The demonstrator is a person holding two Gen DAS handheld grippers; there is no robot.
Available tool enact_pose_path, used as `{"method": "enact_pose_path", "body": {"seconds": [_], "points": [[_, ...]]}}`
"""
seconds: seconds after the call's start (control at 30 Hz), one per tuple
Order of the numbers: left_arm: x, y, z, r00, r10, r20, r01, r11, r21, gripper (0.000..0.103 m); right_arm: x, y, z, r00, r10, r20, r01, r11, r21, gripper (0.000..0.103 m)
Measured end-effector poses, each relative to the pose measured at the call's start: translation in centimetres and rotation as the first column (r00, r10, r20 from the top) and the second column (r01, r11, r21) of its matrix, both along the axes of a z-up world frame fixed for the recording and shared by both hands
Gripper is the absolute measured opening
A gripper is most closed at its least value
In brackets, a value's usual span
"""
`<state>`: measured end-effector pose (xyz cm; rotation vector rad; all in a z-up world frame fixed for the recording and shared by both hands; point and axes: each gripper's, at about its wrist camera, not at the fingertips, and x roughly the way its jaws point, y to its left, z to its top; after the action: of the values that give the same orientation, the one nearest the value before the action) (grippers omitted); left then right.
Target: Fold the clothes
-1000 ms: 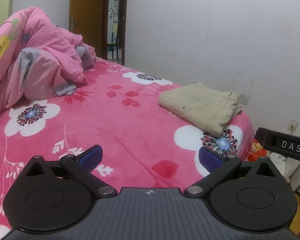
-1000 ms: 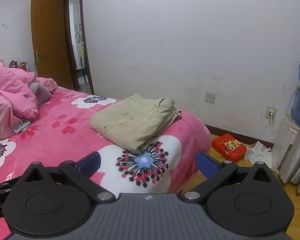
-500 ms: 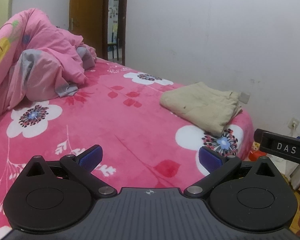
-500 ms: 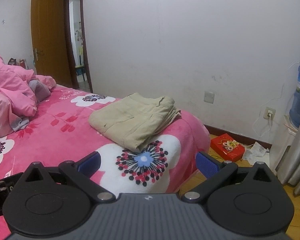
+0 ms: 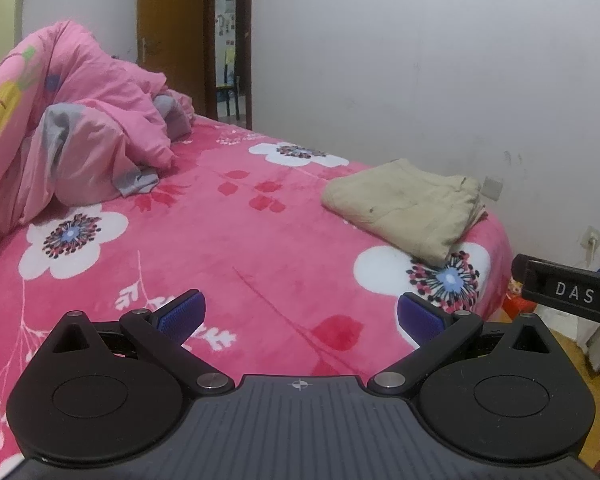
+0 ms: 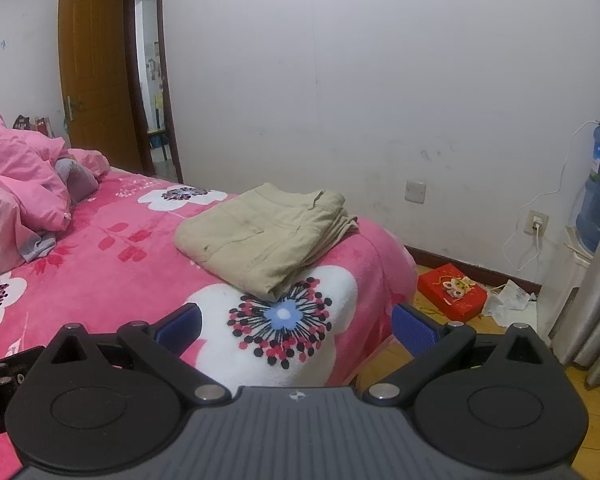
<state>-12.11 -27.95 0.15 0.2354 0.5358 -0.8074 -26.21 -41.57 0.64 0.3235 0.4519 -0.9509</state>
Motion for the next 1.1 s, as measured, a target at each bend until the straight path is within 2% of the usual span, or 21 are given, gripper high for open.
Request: {"method": "enact_pose_path", "body": {"seconds": [0.17,0.67,1.1], "points": [[-0.23,-0.18,-0.1,1.0,-0.006,0.022,0.006,1.0,0.007,0.103,0.02,-0.07,-0.15,1.0,-0.004,-0.005,0.004,1.0,0.003,0.103],[0.45,0.32,-0.33,0.999,0.002,-0.035,-0.002,1.0,0.002,0.103,0.36,0.48,-0.1,1.0,0.015,-0.024,-0.016,1.0,-0.02,0.103],[0.46,0.35,-0.47,0.999,0.002,-0.051,-0.002,1.0,0.002,0.103,0.31,0.68,-0.03,1.0,0.021,-0.021,-0.022,1.0,-0.018,0.103]]}}
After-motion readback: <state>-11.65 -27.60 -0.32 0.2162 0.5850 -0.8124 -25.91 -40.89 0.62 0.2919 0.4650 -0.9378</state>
